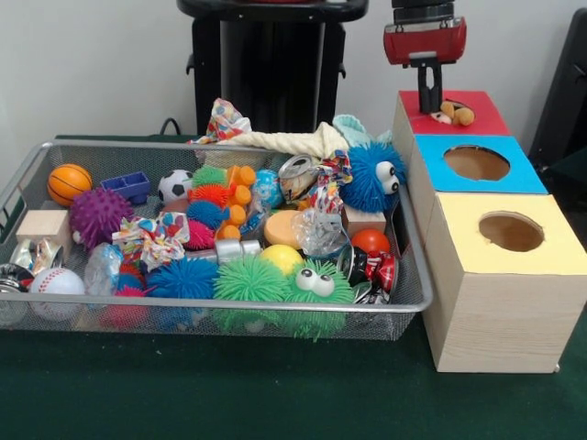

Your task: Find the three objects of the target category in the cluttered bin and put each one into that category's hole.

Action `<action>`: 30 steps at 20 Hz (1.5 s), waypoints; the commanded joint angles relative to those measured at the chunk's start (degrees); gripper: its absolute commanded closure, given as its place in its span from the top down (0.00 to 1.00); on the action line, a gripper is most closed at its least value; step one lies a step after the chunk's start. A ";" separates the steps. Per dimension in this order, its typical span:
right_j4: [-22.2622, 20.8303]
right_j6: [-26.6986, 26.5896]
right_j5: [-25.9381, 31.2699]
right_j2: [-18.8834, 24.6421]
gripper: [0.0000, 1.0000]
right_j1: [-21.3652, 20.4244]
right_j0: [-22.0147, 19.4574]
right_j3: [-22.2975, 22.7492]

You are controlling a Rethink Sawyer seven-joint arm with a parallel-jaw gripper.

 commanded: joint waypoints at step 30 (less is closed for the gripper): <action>9.81 19.47 -32.09 -15.07 0.00 9.10 1.08 -4.81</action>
